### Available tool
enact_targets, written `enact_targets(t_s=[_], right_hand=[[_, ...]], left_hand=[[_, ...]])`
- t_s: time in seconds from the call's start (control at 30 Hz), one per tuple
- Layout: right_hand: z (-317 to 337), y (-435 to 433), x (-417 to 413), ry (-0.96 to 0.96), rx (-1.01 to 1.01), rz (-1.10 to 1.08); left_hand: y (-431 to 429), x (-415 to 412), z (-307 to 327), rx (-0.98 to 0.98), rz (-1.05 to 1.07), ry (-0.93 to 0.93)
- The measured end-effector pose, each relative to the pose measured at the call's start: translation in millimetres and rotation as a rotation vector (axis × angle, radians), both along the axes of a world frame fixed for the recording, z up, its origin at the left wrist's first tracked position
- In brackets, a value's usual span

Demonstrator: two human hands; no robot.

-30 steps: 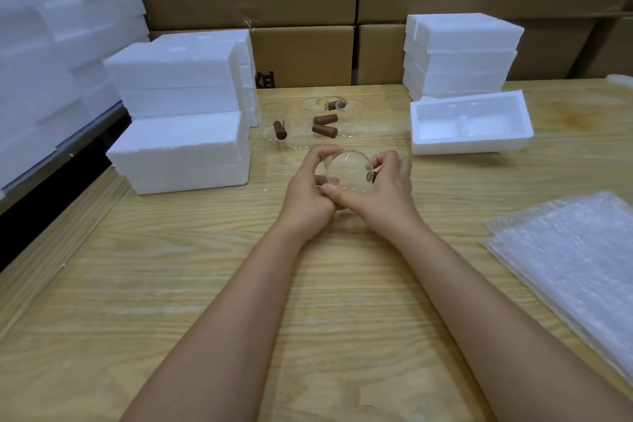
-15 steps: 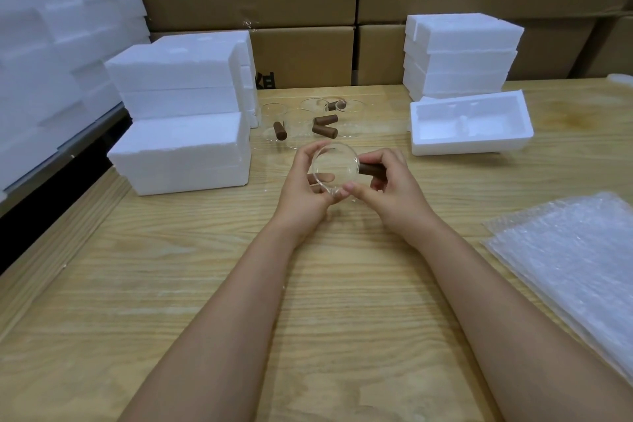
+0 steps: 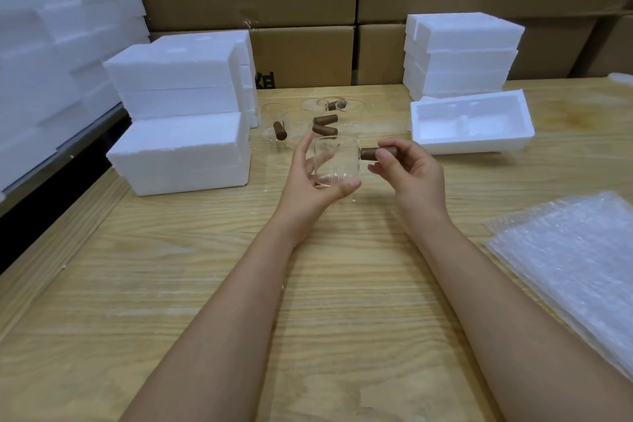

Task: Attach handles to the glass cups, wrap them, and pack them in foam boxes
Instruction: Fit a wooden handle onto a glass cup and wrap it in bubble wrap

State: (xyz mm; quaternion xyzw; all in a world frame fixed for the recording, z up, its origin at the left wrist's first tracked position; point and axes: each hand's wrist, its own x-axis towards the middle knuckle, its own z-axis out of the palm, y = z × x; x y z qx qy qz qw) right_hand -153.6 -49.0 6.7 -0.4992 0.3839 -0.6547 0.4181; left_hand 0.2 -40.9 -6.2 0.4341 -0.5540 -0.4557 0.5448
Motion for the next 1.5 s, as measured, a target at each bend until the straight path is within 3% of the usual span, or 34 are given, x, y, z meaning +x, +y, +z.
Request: enact_targets(t_s=[0.17,0.53,0.83,1.07,1.37,1.5], right_hand=[[0,-1,1,-0.087,0.114,-0.061],[-2,-1,6,-0.143,0.321,-0.140],[-4,5,25,0.174,0.169,-0.190],[-1,3,24,0.209,0.258,-0.170],[5,5,31,0.470,0.285,-0.157],[3,10,30,0.617,0.209,-0.117]], left_hand=[[1,-3,-3,-0.118,-0.024,-0.086],[2,-6,-4,-0.147,0.054,-0.182],[2,-6,-3,-0.174,0.072,-0.243],[4,-11,-2,-0.269,0.074,-0.337],[3,-10,-3,-0.258,0.110,-0.287],[3,-8,-3,-0.237,0.169,-0.326]])
